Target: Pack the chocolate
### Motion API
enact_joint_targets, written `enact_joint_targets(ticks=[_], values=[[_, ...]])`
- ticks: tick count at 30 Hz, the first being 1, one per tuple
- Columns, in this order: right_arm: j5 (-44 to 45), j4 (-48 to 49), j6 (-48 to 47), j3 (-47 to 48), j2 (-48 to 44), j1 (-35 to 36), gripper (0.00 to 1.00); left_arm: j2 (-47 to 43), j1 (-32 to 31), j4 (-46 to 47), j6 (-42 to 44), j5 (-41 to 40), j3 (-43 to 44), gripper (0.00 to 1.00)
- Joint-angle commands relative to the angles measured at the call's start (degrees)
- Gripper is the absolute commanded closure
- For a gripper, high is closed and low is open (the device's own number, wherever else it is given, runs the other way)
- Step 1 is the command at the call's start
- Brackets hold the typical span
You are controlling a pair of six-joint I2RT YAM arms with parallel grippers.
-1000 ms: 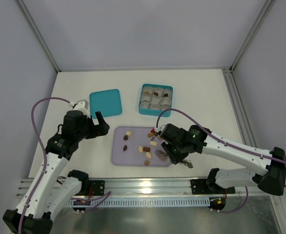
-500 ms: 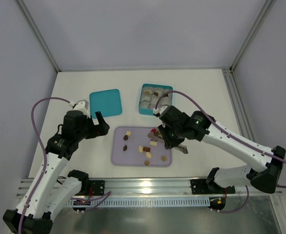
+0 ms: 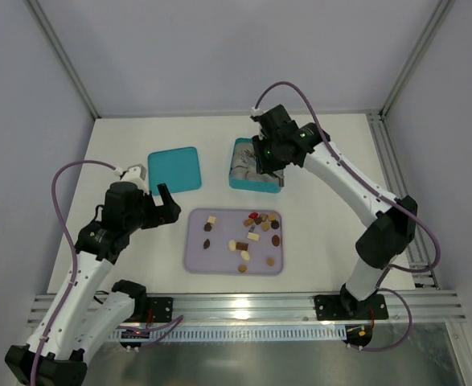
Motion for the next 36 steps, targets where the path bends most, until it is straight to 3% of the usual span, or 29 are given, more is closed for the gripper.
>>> enact_joint_targets(ticks=[1,7,14,25,36], values=[[0.9,2.2,-1.1,7.8,7.2,-1.4,0.75,-0.2,-0.1,0.5,-0.3,-0.6,0.2,0.0],[2.7,2.8,-1.4,13.9,15.2,-2.0,0.75,-0.4,-0.3,0.4,-0.3,-0.6,0.2,0.0],[4.2,3.7,-1.3,14.2,19.6,-2.0,0.74,-0.3,-0.2,0.4,-0.3,-0.6,0.2,0.0],[4.0,4.2,-1.2,13.3,18.1,-2.0,0.6,-0.3,-0.2,0.4,-0.3,-0.6,0.1,0.0],[4.0,1.6,-1.0,14.2,13.2,-1.9,0.59,-0.3,-0.2,0.4,-0.4,-0.6,0.2,0.0]])
